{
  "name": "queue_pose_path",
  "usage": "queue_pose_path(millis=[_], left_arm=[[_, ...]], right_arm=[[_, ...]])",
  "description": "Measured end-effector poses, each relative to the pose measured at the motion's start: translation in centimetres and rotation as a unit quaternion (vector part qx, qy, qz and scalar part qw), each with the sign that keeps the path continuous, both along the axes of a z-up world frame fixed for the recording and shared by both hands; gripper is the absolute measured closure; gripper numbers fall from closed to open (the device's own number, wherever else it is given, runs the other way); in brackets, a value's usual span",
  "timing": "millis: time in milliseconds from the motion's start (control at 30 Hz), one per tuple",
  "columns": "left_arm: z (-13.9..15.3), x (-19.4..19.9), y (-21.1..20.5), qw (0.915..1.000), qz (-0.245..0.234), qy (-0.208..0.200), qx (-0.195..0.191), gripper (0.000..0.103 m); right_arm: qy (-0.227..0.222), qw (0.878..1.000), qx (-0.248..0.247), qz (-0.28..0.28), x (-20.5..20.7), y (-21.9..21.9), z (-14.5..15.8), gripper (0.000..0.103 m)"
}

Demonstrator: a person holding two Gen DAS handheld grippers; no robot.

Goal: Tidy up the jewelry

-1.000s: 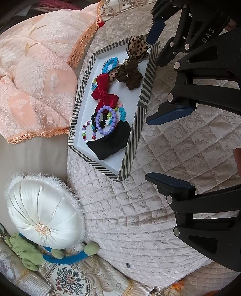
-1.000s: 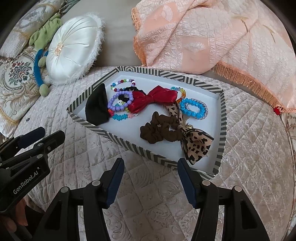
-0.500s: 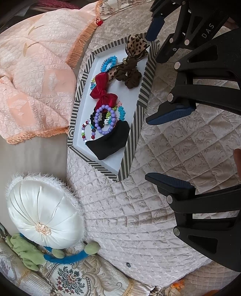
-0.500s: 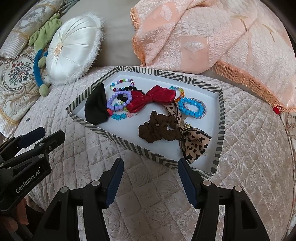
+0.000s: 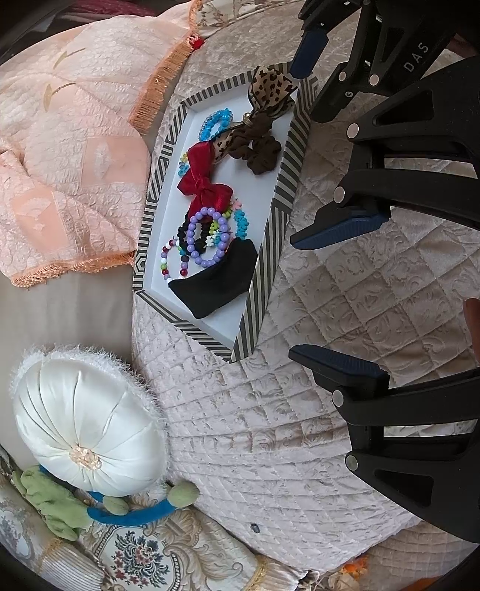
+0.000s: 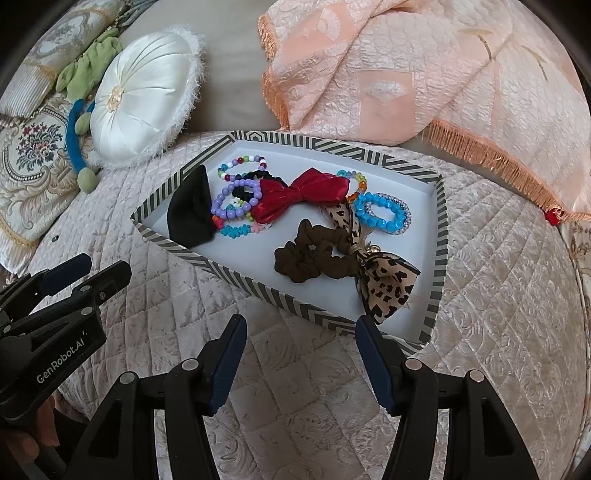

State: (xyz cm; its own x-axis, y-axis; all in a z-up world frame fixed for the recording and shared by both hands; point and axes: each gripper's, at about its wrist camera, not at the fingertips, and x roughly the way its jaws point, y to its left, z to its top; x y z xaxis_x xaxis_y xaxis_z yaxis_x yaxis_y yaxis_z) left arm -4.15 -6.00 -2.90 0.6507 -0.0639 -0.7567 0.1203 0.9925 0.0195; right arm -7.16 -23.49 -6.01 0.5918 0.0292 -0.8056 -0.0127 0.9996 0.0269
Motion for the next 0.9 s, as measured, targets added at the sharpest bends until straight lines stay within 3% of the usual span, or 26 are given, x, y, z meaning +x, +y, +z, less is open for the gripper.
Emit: queue_pose_path(millis=[900], left_arm=[[1.3,-0.5,-1.5,0.9991,-0.026,-0.035,-0.005,0.050]], right_arm=[[-0.025,1.000,0.009,-0.016,-0.6,-0.8,1.3,0.044]])
